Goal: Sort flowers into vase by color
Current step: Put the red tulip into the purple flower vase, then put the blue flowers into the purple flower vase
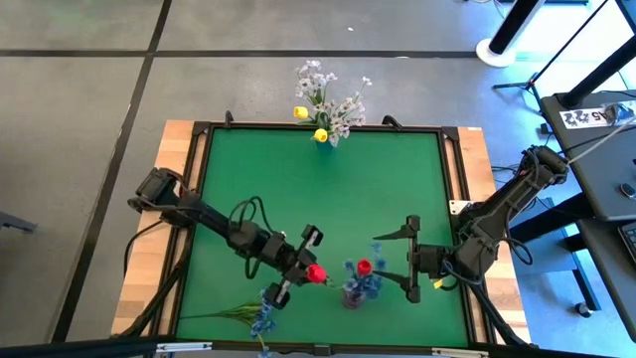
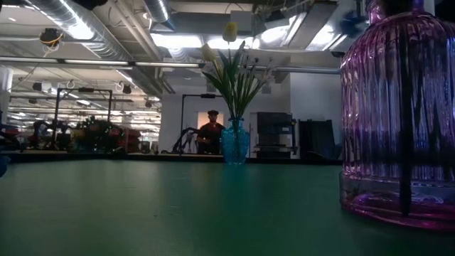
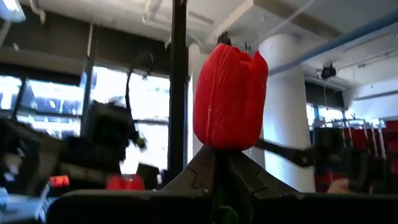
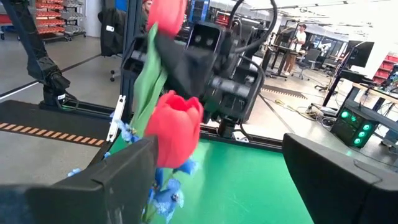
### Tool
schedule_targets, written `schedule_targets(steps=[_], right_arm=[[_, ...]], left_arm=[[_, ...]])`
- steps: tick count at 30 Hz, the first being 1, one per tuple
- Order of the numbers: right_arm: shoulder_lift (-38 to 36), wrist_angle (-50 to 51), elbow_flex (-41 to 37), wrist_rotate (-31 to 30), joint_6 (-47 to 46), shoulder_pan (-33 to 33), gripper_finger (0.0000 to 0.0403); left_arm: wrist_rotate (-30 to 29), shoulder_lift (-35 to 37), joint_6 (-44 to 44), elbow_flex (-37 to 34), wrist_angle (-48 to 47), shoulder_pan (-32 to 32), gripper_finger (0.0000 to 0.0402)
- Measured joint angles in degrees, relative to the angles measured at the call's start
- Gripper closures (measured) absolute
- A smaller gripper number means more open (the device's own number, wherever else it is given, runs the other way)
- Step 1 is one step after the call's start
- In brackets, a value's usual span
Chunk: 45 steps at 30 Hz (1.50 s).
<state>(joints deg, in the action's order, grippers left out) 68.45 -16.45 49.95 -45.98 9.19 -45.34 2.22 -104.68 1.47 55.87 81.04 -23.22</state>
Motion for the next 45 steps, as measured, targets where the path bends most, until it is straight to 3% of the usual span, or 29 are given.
schedule_targets(steps=[8,17,20,25,31,35,40,45], right_arm=[[-0.08,0.13,0.71,-1.69,0.1,-0.07,0.0061],[-0.22,6.79,5.89,-2.9,0.72,-0.07,0.0061],[-0.22,9.32,7.31,-4.94,1.2,-0.27,0.0061],[-0.61,14.89,11.72,-14.36,3.42,-5.03,0.0061],[-0.59,16.31,13.05,-18.09,3.51,-8.75,0.0061],[-0.57,17.19,12.93,-22.15,2.82,-10.01,0.0061],[-0.31,17.28,12.92,-23.51,2.78,-10.16,0.0061],[-0.31,17.44,12.92,-27.72,4.42,-10.14,0.0061]], left_arm=[[2.32,-4.38,2.88,3.12,-5.84,0.03,0.0374],[2.08,-4.27,2.68,4.18,-16.55,0.18,0.0288],[1.5,-1.96,1.24,4.18,-26.08,0.35,0.0259],[-3.59,6.82,-1.25,4.19,-47.68,-0.86,0.0225],[-4.92,16.84,0.64,4.29,-70.5,-3.82,0.0209],[-4.57,20.74,14.52,4.29,-88.62,-6.63,0.0212],[-9.15,20.43,42.55,4.18,-107.57,-14.11,0.0214],[-7.42,17.65,66.41,4.18,-115.43,-24.8,0.0214]])
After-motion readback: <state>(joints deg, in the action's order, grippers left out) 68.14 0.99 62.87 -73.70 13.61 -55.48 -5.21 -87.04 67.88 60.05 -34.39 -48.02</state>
